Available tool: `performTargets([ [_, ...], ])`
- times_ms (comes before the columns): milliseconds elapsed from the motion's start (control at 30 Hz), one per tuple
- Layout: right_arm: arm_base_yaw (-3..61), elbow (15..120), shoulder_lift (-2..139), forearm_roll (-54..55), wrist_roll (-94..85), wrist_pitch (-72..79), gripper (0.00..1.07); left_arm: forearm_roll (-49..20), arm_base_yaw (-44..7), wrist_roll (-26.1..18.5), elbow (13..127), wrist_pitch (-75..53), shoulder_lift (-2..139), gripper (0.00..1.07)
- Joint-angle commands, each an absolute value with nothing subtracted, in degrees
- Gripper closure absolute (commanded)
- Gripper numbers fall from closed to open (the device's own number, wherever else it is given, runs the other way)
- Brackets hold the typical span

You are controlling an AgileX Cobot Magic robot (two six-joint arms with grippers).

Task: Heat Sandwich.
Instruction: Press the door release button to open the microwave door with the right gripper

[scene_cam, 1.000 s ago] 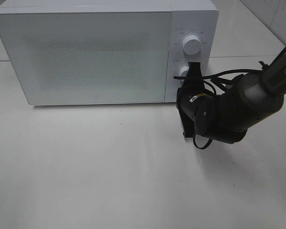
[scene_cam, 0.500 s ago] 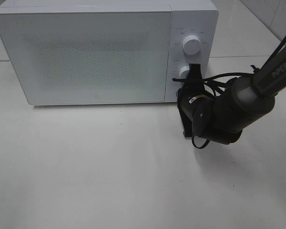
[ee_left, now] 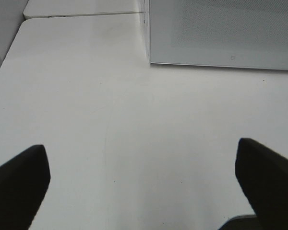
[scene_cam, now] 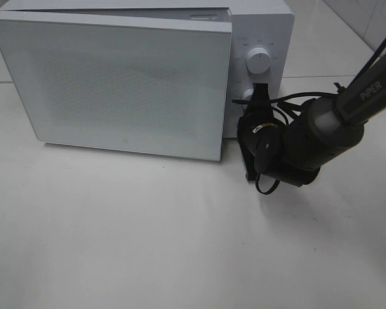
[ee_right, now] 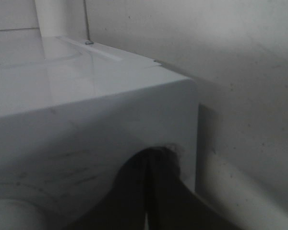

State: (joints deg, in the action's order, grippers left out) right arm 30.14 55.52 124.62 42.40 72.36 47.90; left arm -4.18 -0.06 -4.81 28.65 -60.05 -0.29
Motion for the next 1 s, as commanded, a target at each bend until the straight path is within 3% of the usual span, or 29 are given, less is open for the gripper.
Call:
performTargets([
  [33,26.6,61.7,123.6,40.0,70.4,59.6,1.07,-4.2,0.1,-4.6,28.4,-59.4,-1.5,0.09],
  [1000,26.8,61.4,123.4,39.1,70.5,59.6,1.07,-4.2,0.1,-4.6,28.4,-59.4,-1.5,0.09],
])
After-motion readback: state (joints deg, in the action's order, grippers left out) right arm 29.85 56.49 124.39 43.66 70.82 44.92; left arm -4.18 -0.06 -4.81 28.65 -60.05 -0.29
